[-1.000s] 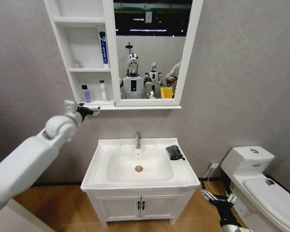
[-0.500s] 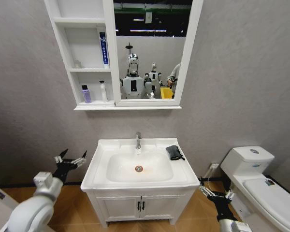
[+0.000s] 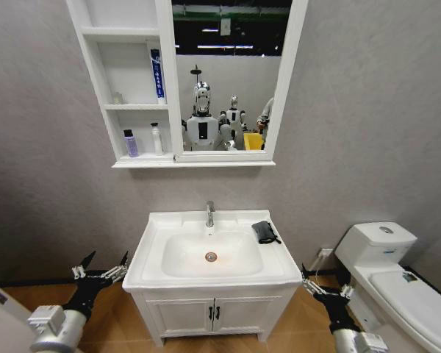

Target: Move facial cleanser and shampoo from washbasin to cabinet, then wipe washbasin with towel.

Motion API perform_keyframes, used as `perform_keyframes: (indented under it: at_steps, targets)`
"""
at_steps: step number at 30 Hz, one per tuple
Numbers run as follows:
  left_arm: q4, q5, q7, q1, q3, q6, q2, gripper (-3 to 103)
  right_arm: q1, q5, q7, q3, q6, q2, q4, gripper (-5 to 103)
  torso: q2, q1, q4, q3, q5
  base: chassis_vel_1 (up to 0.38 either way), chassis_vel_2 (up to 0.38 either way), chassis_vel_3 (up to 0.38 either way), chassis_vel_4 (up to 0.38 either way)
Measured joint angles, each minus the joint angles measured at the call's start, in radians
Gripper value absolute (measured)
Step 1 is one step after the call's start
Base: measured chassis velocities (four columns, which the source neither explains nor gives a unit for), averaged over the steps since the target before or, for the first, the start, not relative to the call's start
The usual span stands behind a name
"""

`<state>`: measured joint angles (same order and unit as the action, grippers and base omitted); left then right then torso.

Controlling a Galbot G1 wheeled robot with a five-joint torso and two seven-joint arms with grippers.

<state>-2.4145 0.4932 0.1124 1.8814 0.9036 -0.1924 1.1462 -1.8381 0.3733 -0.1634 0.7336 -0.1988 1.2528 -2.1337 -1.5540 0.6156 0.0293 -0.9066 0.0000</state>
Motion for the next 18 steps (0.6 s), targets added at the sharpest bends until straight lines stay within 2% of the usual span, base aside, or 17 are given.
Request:
perform_keyframes:
  at_steps: [4, 5, 8, 9, 11, 15, 18]
  targets:
    - [0.001, 0.002, 0.000, -0.006, -0.003, -0.002, -0.002, 100, 0.137, 0.092, -0.010, 0.014, 0.137, -0.076, 0.029, 100, 0.000, 0.000, -0.0001, 0.000, 0.0001, 0.000, 0.000, 0.000, 0.000]
    - [0.001, 0.002, 0.000, -0.006, -0.003, -0.002, -0.002, 100, 0.137, 0.092, -0.010, 0.014, 0.137, -0.076, 0.029, 100, 0.000, 0.000, -0.0001, 0.000, 0.0001, 0.000, 0.000, 0.000, 0.000]
    - [0.003, 0.003, 0.001, -0.009, -0.005, -0.003, -0.004, 100, 0.316, 0.187, -0.029, -0.014, 0.279, -0.203, 0.106, 100, 0.000, 0.000, -0.0008, 0.000, -0.0002, 0.000, 0.000, 0.000, 0.000]
    - [0.003, 0.003, 0.001, -0.009, -0.005, -0.003, -0.004, 100, 0.316, 0.187, -0.029, -0.014, 0.279, -0.203, 0.106, 100, 0.000, 0.000, -0.0008, 0.000, -0.0002, 0.000, 0.000, 0.000, 0.000]
    - [0.004, 0.004, 0.001, -0.010, -0.006, -0.003, -0.004, 100, 0.439, 0.229, -0.035, -0.060, 0.361, -0.273, 0.201, 100, 0.000, 0.000, -0.0005, 0.000, 0.0002, 0.000, 0.000, 0.000, 0.000]
    - [0.005, 0.004, 0.001, -0.011, -0.006, -0.004, -0.005, 100, 0.544, 0.251, -0.027, -0.108, 0.398, -0.306, 0.285, 100, 0.000, 0.000, 0.0002, 0.000, 0.0001, 0.000, 0.000, 0.000, 0.000]
    - [0.005, 0.005, 0.002, -0.013, -0.007, -0.004, -0.006, 100, 0.808, 0.267, 0.007, -0.264, 0.417, -0.332, 0.514, 100, 0.000, 0.000, -0.0008, 0.000, -0.0003, 0.000, 0.000, 0.000, 0.000]
